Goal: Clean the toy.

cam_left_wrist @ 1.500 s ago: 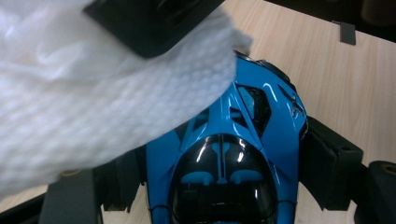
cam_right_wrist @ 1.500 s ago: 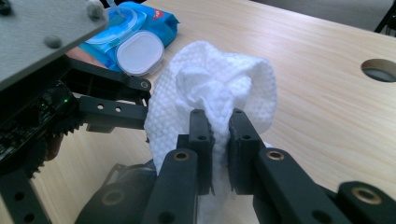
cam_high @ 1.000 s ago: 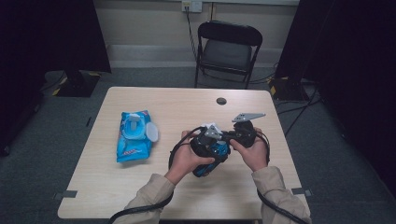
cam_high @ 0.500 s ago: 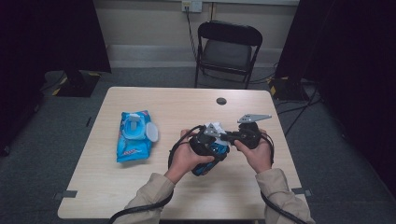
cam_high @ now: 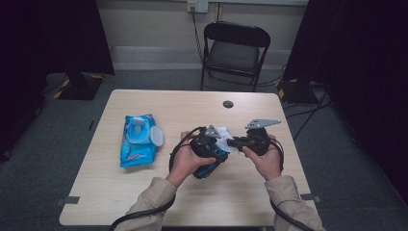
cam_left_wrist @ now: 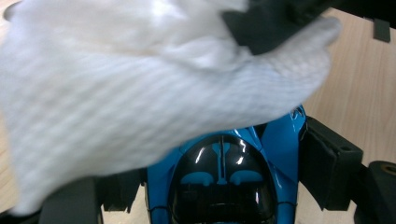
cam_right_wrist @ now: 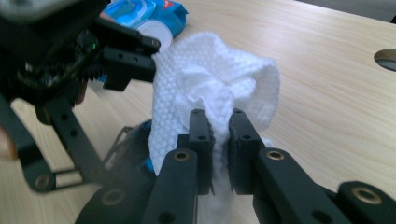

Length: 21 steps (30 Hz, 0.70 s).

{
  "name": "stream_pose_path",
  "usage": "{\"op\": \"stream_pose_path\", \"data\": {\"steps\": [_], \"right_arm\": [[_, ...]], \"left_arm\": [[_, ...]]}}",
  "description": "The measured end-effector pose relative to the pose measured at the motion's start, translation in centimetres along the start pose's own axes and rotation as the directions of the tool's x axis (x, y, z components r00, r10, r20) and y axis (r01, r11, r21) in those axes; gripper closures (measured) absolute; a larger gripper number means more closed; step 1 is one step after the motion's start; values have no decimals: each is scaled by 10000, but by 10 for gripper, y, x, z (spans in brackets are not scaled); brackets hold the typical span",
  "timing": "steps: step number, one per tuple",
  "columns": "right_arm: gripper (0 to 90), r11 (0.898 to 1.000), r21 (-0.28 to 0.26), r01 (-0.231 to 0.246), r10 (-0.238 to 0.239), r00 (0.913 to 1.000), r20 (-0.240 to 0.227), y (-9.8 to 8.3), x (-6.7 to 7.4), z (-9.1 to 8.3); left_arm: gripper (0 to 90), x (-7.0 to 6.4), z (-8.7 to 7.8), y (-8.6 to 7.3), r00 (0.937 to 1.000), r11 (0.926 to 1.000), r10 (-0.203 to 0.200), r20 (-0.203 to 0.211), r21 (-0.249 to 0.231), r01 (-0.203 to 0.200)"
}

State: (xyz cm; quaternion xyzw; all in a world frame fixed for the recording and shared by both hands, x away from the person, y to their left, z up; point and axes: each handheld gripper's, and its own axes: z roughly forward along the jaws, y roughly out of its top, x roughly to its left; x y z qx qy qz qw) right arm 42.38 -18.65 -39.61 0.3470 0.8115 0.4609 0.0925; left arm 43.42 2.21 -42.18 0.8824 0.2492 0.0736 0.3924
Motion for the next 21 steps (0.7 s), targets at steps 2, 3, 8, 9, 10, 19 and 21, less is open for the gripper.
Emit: {"op": "stream_pose_path", "data": {"steps": [2,3,8,9,10,19,21], "right_arm": [[823,10000,24,13,-13,10000,-67,-2,0,1],[823,10000,26,-7,7,9999,-114,-3,0,1],[823,10000,33,46,-45,9998,-192,-5,2,1],[823,10000,56,60,-59,9998,-208,-5,2,0],[823,9999,89,97,-95,9997,-232,-5,2,0],[823,9993,246,295,-282,9982,-521,-9,6,-3],[823,9995,137,284,-278,9988,-411,-9,5,-6]], "left_arm": [[245,2,-1,0,10000,10000,-25,-74,-8,25],[245,2,-2,0,10000,10000,-9,-88,30,10],[246,4,-1,-1,9999,10000,-49,-158,-20,49],[246,4,-2,0,9998,10000,-79,-165,3,79],[246,5,-2,-1,9997,9999,-120,-192,-41,119],[245,13,-9,1,9987,9991,-354,-371,-230,346],[246,13,-10,1,9985,9986,-433,-343,-316,422]]}}
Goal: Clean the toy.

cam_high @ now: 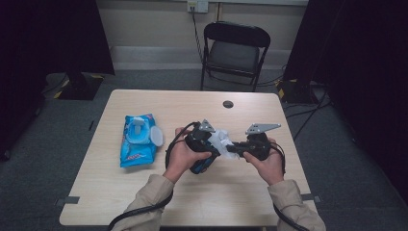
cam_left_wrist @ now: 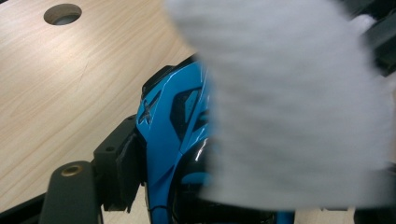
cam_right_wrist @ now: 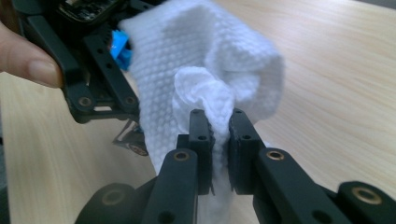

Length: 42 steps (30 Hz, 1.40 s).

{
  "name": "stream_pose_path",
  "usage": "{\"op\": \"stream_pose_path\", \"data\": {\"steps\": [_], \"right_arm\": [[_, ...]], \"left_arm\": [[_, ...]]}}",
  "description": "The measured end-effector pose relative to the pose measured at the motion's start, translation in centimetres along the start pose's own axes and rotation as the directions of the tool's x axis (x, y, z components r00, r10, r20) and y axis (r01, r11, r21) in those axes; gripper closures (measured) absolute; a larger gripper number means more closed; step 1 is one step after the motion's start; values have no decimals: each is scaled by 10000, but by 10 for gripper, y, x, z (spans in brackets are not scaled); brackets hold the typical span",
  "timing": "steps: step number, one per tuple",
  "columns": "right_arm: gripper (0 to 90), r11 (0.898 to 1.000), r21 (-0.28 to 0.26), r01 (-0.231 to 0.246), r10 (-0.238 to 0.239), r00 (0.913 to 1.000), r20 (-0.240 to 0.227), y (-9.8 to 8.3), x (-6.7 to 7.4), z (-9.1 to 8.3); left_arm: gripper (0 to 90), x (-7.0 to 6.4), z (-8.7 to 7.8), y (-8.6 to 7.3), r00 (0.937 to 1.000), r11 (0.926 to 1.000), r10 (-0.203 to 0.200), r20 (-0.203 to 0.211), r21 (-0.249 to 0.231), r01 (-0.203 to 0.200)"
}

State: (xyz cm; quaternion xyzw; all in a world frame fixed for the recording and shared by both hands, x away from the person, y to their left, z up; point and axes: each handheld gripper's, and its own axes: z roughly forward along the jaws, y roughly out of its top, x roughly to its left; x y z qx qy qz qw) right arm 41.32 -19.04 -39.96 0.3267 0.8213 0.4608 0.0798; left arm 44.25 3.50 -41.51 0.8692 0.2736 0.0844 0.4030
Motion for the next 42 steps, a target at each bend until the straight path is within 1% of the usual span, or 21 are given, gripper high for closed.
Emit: {"op": "stream_pose_path", "data": {"steps": [1,7,9,15,16,18,19,21,26,29,34,35,39,40,42], "right_arm": [[823,10000,-72,-56,57,10000,28,0,-1,-2],[823,9986,-411,-336,345,9992,221,2,-10,-10],[823,9985,-431,-348,362,9988,328,4,-12,-11],[824,9981,-489,-373,397,9981,478,12,-14,-12],[824,9979,-528,-387,414,9979,507,14,-14,-12],[823,9978,-557,-360,390,9978,537,17,-15,-12],[824,9977,-562,-386,419,9974,589,18,-15,-12],[823,9975,-581,-399,432,9974,575,20,-15,-11],[823,9976,-574,-400,435,9972,613,24,-15,-7],[824,9980,-500,-397,428,9972,613,25,-14,-3],[823,9984,-351,-442,458,9979,461,27,-11,7],[823,9987,-289,-431,444,9979,464,28,-10,8],[823,9992,-25,-402,403,9986,345,27,-7,18],[823,9991,28,-428,427,9987,260,27,-7,20],[823,9991,150,-398,395,9989,237,26,-6,23]], "left_arm": [[245,0,-1,0,9999,9999,101,-5,32,-101],[245,-6,-2,-1,9996,9998,205,190,-8,-205],[245,-9,-1,-2,9995,9997,230,219,39,-231],[245,-19,4,-3,9979,9991,424,500,56,-427],[245,-21,5,-3,9975,9988,470,529,92,-475],[245,-23,6,-2,9961,9974,681,560,187,-693],[245,-25,7,-1,9960,9976,661,603,163,-672],[246,-27,8,0,9947,9968,771,682,181,-785],[246,-34,12,1,9922,9958,899,860,102,-911],[245,-38,13,1,9897,9946,1021,1001,92,-1035],[246,-43,13,4,9861,9928,1183,1163,56,-1198],[245,-44,14,5,9861,9928,1190,1163,-27,-1195],[245,-45,13,7,9858,9925,1226,1149,-100,-1222],[245,-45,13,7,9861,9926,1215,1137,-87,-1213],[245,-43,13,6,9869,9927,1199,1080,-16,-1204]]}}
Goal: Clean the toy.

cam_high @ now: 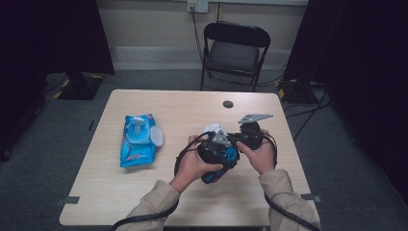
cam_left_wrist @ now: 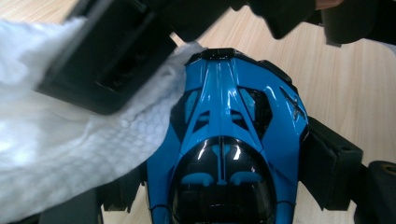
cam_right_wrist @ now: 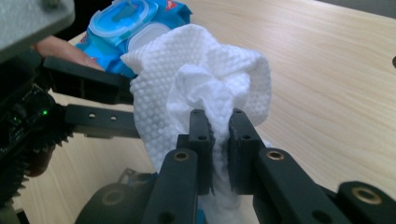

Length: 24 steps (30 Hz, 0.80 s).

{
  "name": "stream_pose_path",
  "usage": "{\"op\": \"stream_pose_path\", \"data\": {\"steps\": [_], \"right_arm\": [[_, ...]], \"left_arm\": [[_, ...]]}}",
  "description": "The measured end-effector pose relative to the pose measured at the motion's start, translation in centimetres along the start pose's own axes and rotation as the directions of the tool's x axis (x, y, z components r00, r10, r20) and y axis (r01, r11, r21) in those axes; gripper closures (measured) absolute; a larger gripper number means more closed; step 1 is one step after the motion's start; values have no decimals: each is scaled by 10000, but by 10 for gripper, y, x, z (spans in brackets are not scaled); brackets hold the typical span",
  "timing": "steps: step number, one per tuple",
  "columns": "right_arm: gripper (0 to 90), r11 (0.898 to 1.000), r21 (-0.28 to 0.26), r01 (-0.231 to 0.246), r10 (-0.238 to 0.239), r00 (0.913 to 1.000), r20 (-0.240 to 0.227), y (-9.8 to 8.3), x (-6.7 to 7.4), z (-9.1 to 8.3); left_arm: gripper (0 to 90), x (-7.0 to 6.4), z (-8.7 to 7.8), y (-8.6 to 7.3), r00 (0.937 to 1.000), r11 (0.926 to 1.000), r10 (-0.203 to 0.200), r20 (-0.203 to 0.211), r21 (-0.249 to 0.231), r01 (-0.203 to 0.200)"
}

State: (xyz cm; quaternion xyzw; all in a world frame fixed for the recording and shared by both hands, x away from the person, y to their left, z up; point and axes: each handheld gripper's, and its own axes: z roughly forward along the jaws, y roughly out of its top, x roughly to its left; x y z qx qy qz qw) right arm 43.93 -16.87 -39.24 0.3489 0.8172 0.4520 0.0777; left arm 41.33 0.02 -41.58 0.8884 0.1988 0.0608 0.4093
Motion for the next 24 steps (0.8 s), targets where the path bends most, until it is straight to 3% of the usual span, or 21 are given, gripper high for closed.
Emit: {"op": "stream_pose_path", "data": {"steps": [6,24], "right_arm": [[823,10000,50,-6,6,10000,-49,-2,0,0],[824,9986,-524,94,-95,10000,-19,-10,0,-19]], "left_arm": [[246,6,-1,-6,9998,9998,-189,-91,-19,189],[246,16,-6,-10,9977,9988,-490,-472,28,491]]}}
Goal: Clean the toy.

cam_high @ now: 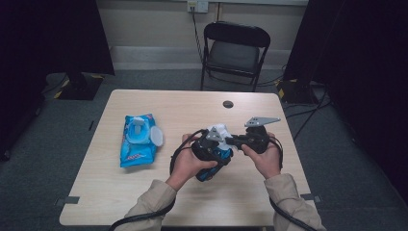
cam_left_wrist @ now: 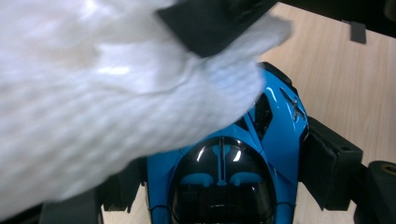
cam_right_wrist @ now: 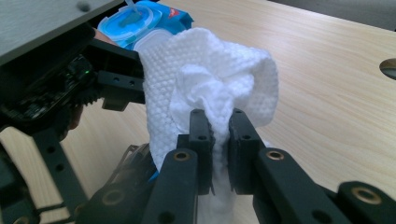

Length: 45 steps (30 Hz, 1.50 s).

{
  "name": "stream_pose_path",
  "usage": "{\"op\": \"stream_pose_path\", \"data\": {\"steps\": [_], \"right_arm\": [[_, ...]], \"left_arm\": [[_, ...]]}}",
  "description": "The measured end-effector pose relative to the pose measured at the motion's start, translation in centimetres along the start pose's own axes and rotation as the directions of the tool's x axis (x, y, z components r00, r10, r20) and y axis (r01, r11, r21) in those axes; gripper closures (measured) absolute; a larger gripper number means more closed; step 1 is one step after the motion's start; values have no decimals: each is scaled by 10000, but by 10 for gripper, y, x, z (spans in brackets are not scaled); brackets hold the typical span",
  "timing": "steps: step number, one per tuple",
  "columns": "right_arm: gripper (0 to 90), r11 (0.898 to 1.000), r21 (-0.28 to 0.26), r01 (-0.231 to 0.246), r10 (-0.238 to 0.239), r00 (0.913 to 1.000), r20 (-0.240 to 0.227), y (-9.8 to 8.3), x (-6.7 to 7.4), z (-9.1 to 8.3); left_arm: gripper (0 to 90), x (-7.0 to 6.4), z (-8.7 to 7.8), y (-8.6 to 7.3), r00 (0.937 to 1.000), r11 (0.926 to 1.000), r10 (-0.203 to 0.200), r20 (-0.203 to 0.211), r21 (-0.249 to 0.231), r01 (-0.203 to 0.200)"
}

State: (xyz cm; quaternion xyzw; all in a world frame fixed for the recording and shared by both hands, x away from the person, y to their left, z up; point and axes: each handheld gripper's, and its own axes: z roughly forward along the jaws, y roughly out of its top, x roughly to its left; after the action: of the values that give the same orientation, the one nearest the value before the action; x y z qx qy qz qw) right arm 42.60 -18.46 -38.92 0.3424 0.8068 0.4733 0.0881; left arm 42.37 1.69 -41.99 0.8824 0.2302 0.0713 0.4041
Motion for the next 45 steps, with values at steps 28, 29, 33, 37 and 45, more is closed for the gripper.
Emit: {"op": "stream_pose_path", "data": {"steps": [28,29,33,37,45], "right_arm": [[824,9988,483,19,-20,10000,23,-21,-9,-3],[824,9988,499,34,-36,10000,49,-21,-9,-2],[824,9985,553,30,-28,10000,-43,-23,-9,1],[824,9977,662,163,-156,9998,-109,-23,-6,6],[823,9972,663,341,-326,9992,-241,-25,-2,12]], "left_arm": [[246,23,-25,-3,9971,9966,-598,-473,-597,570],[246,22,-26,-2,9972,9967,-588,-466,-590,560],[246,21,-25,1,9977,9969,-530,-425,-597,505],[246,18,-24,3,9984,9968,-483,-296,-653,463],[246,14,-20,8,9989,9965,-449,-135,-709,439]]}}
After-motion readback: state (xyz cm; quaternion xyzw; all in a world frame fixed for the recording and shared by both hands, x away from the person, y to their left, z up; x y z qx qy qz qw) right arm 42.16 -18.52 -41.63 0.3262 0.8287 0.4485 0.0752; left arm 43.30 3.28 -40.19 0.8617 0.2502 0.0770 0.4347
